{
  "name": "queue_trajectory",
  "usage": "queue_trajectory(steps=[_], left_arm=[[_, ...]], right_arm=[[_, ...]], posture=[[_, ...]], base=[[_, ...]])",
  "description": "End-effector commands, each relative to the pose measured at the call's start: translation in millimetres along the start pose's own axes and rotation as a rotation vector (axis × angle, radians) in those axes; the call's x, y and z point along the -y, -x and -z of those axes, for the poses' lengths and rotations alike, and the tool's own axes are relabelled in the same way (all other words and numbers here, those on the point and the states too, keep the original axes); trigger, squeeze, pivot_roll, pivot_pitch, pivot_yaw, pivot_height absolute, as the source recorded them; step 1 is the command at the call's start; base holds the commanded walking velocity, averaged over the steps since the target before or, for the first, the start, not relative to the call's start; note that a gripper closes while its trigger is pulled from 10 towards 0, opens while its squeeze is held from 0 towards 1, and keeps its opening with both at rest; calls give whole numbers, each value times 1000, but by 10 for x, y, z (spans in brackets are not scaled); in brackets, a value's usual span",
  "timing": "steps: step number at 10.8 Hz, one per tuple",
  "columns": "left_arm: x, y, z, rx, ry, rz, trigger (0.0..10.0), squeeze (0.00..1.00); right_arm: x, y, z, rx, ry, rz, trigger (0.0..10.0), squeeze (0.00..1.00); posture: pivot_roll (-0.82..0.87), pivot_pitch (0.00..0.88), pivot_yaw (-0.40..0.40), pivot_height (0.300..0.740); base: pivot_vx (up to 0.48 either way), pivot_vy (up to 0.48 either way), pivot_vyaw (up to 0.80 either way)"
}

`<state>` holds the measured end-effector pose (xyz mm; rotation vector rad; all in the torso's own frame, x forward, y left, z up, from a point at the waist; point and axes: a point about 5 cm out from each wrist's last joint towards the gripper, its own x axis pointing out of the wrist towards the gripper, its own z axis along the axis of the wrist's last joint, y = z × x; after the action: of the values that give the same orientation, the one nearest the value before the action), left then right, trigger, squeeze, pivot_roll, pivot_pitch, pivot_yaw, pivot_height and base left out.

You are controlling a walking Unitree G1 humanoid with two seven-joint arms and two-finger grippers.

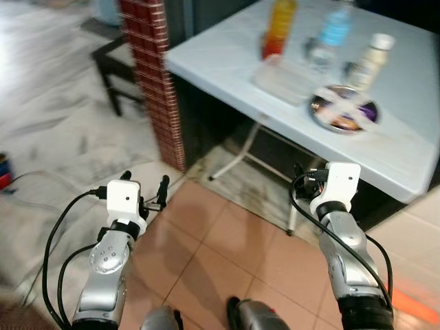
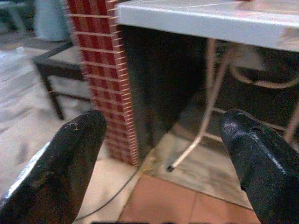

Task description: Restocking fridge

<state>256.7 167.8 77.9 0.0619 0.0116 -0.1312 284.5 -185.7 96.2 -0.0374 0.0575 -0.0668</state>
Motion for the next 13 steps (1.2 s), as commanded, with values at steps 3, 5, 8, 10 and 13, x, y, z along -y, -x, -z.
queue_trajectory(steps=[3, 5, 8, 10, 13], left_arm=[[10, 13, 16, -3, 1, 15, 10000, 0], [14, 9, 16, -3, 4, 20, 10000, 0], [12, 7, 15, 0, 6, 15, 10000, 0], [11, 1, 13, 1, 7, 13, 10000, 0], [9, -9, 7, 6, 8, 14, 10000, 0]], right_arm=[[-55, 25, -94, 53, 44, -34, 10000, 0], [-66, 27, -106, 61, 53, -37, 10000, 0], [-75, 28, -140, 82, 78, -45, 10000, 0], [-87, 27, -149, 88, 80, -58, 10000, 0], [-103, 28, -170, 100, 80, -57, 10000, 0]], posture=[[-26, 111, 15, 740], [-26, 112, 16, 740], [-28, 112, 15, 740], [-27, 110, 16, 740], [-28, 109, 18, 740]], base=[[274, 0, -800], [287, 0, -800], [298, 0, -800], [289, 0, 0], [285, 0, 0]])
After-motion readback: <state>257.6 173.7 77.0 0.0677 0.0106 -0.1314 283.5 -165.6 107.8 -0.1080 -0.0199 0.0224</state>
